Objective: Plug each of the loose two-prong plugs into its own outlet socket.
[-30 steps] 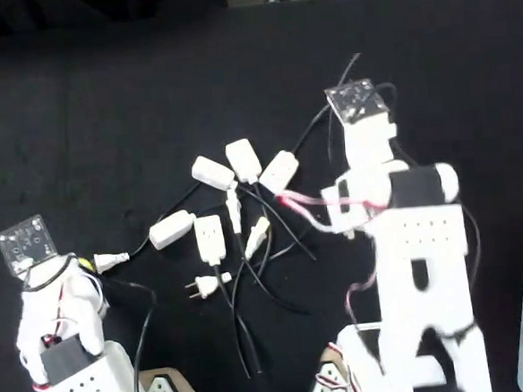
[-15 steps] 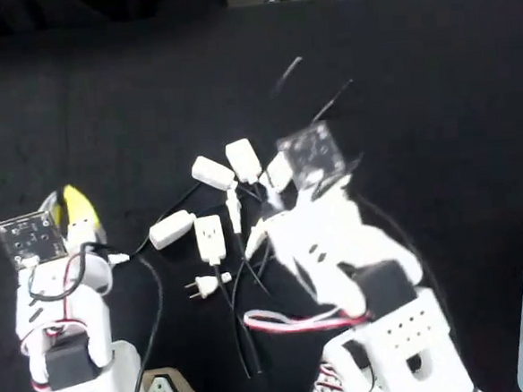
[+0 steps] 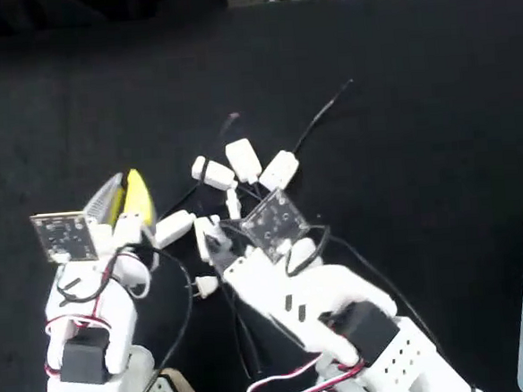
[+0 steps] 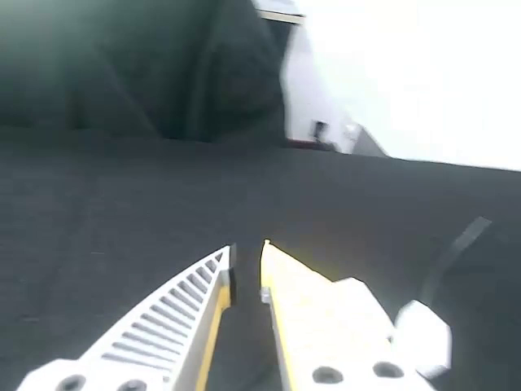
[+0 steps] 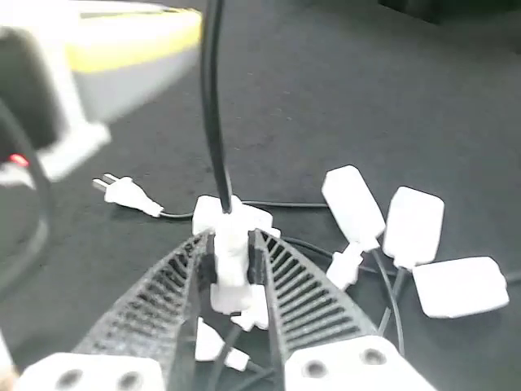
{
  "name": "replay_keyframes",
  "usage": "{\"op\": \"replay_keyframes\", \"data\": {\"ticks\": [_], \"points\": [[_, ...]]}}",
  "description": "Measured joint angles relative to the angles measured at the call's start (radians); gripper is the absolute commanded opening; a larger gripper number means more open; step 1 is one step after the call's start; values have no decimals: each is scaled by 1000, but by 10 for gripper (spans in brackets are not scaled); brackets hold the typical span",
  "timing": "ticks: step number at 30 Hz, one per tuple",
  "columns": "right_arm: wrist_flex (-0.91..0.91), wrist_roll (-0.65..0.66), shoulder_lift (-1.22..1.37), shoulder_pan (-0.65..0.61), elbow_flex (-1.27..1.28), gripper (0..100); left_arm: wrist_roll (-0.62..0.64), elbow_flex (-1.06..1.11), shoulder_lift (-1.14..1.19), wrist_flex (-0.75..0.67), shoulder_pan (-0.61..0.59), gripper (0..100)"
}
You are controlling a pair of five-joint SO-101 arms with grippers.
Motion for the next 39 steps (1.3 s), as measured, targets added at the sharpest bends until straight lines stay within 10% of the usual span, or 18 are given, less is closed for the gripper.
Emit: {"op": "replay_keyframes", "data": {"ticks": [24, 39], "points": [[12, 51, 0, -81, 5, 11, -252, -242, -6, 436, 422, 82], [68, -28, 0, 91, 52, 11, -333, -324, 94, 453, -44, 84]]}}
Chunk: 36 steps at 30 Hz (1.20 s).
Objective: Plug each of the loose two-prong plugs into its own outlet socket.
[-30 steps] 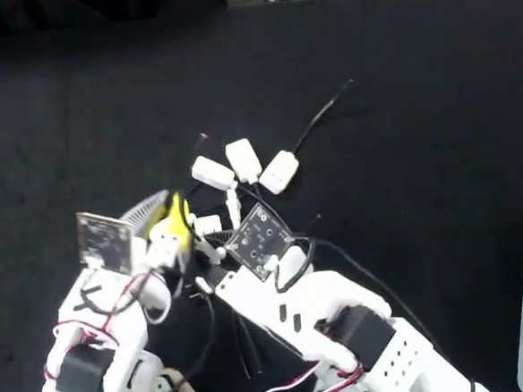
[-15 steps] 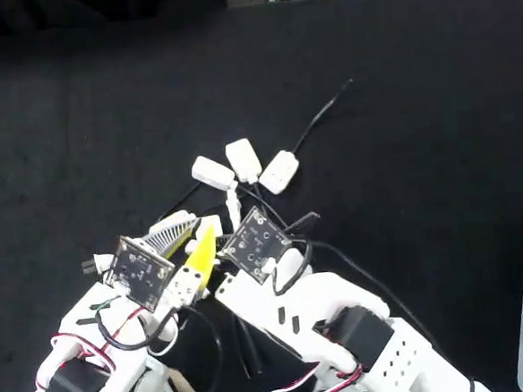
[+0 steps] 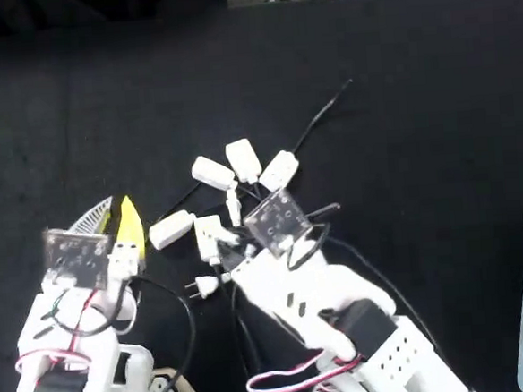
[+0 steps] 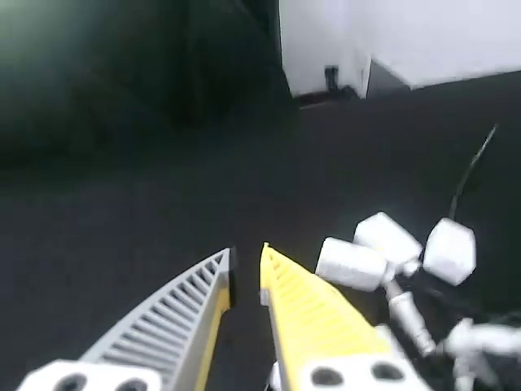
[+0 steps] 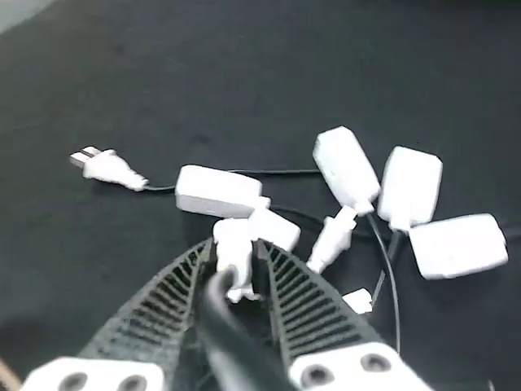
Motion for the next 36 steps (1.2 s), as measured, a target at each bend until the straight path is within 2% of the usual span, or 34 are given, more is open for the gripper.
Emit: {"op": "replay_keyframes", "data": {"ticks": [6, 12, 21, 26, 31, 36], "points": [[0, -17, 0, 83, 8, 11, -98, 2, 305, 0, -12, 91], [0, -18, 0, 109, 8, 11, -164, -48, 678, 0, -15, 302], [0, -18, 0, 109, 8, 11, -163, -195, 1028, -5, -17, 305], [0, -29, 0, 109, 8, 11, -169, -212, 1145, -117, -17, 305], [0, -51, 0, 109, 8, 11, -256, -212, 1229, -199, -17, 305], [0, -51, 0, 109, 8, 11, -276, -212, 1303, -267, -17, 305]]}}
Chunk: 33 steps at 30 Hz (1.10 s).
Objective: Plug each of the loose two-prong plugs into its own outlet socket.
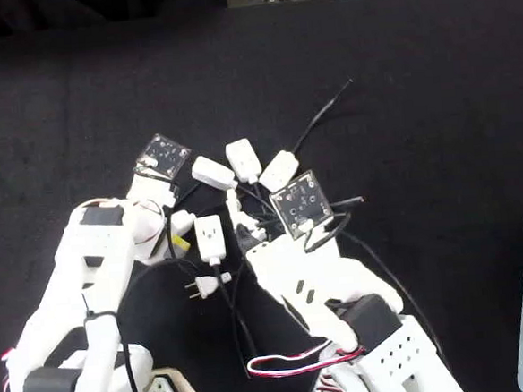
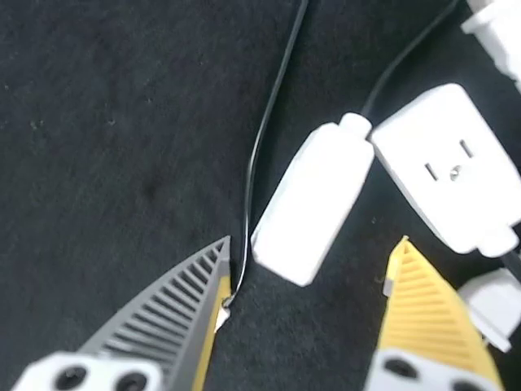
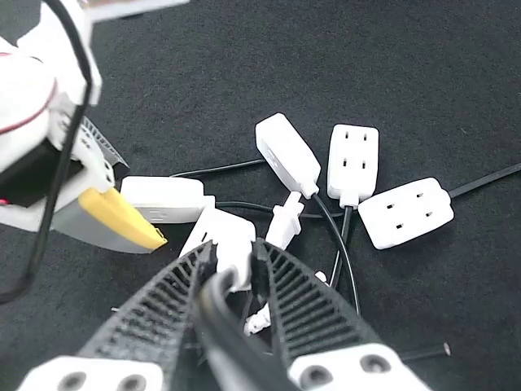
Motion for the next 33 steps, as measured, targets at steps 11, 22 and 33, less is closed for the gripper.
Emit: {"op": "replay_keyframes", "data": {"ticks": [11, 22, 33], "points": [[0, 0, 0, 0, 0, 11, -2, 0, 114, -64, 31, 98], [0, 0, 0, 0, 0, 11, -3, 0, -46, -38, 40, 28], [0, 0, 0, 0, 0, 11, -34, 2, -404, 118, -21, 28]]}}
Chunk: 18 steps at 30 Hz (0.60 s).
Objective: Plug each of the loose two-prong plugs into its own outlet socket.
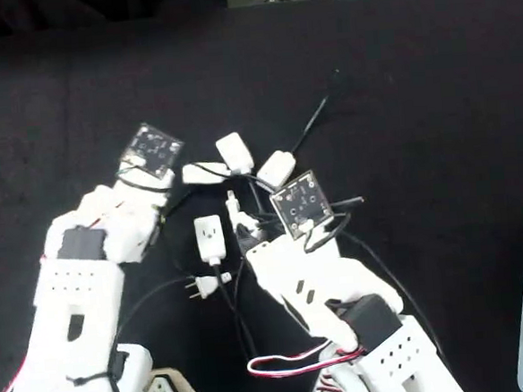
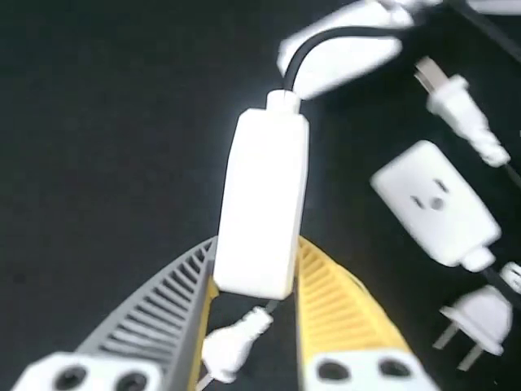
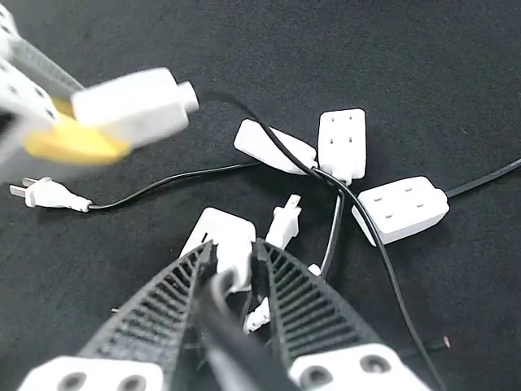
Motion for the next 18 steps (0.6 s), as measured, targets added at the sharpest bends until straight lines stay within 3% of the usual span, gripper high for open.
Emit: {"op": "replay_keyframes", "data": {"ticks": [11, 18], "points": [[0, 0, 0, 0, 0, 11, -34, 0, -87, -132, -219, 28], [0, 0, 0, 0, 0, 11, -49, 117, -87, -253, -221, 29]]}}
